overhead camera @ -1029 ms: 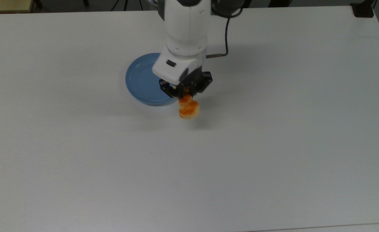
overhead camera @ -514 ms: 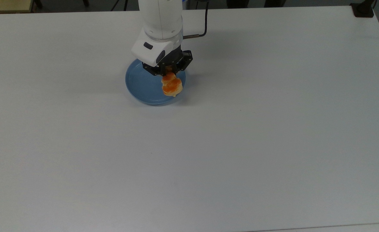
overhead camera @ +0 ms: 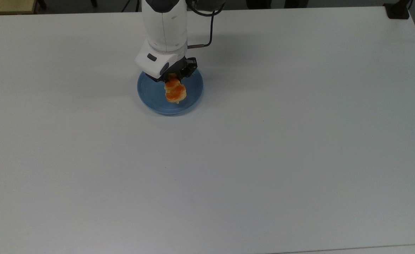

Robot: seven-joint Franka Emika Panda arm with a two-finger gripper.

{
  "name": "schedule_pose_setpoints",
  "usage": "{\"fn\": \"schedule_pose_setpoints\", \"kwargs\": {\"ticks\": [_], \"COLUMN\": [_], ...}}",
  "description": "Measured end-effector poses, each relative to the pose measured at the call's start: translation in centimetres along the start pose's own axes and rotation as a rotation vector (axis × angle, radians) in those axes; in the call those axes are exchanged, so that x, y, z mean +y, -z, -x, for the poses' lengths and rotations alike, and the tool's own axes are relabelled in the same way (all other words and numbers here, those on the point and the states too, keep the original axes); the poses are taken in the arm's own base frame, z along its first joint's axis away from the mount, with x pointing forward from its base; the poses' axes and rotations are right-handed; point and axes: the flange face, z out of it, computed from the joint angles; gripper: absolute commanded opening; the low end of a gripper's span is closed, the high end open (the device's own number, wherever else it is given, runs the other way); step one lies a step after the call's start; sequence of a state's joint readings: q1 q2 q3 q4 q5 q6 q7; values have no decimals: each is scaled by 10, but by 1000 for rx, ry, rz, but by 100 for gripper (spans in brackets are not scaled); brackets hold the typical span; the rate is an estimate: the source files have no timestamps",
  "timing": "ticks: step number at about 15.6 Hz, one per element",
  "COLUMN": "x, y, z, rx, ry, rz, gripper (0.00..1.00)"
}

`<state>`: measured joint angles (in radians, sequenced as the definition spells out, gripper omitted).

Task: Put the bread on a plate
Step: 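Lower the bread roll onto the plate and open the gripper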

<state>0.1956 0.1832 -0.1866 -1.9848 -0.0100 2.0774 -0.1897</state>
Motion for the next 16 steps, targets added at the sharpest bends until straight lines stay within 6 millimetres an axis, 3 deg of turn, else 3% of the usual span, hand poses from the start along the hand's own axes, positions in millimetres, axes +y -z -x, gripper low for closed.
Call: {"fn": "schedule_pose_setpoints", "kwargs": {"ticks": [2,4,12,14,16], "x": [0,-1,1,7,14], "y": [-6,-12,-16,-5,20], "z": [1,0,-1,-3,-7], "rx": [7,17,22,43,89], "ry": [0,-1,-5,-14,-30], "rz": [1,4,6,9,16], "gripper": [69,99,100,100,100]}}
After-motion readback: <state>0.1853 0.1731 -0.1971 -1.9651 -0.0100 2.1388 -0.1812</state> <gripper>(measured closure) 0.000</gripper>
